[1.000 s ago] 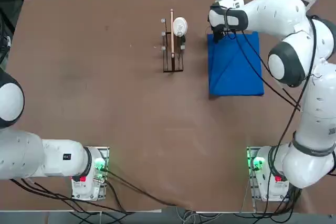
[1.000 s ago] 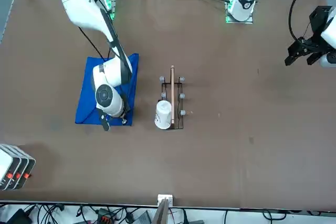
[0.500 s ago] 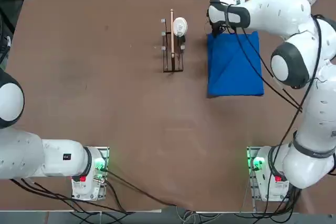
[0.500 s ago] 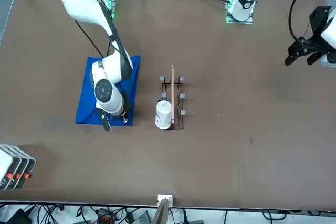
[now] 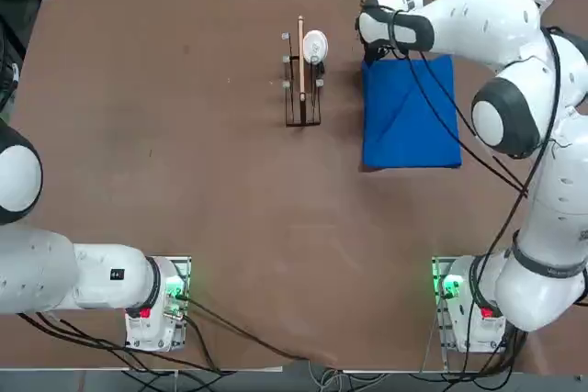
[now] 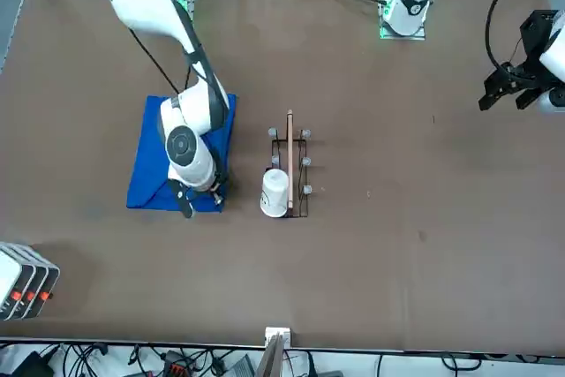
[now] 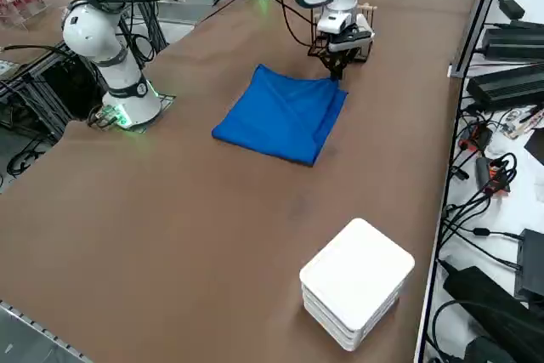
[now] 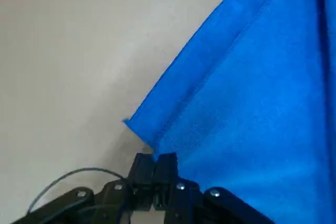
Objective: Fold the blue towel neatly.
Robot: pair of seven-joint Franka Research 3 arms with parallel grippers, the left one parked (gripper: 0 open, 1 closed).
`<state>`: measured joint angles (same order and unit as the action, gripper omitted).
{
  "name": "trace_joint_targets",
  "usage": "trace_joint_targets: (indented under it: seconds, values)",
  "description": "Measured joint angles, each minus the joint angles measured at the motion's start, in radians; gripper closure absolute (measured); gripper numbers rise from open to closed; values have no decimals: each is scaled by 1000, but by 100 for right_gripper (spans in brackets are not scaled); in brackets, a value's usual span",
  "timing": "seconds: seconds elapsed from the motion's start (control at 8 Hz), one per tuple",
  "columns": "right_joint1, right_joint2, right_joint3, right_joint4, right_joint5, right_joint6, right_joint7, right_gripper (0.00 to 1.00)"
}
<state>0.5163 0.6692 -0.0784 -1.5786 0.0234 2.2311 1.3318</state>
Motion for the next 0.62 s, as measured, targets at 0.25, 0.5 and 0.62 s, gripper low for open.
trace_joint_targets:
  seconds: [0.25,0.5,0.62]
  values:
    - [11,7,0,14,-5,7,-19,98]
    - [13,21,0,40,-9,10,-48,98]
    - [13,25,0,49,-10,10,-55,98]
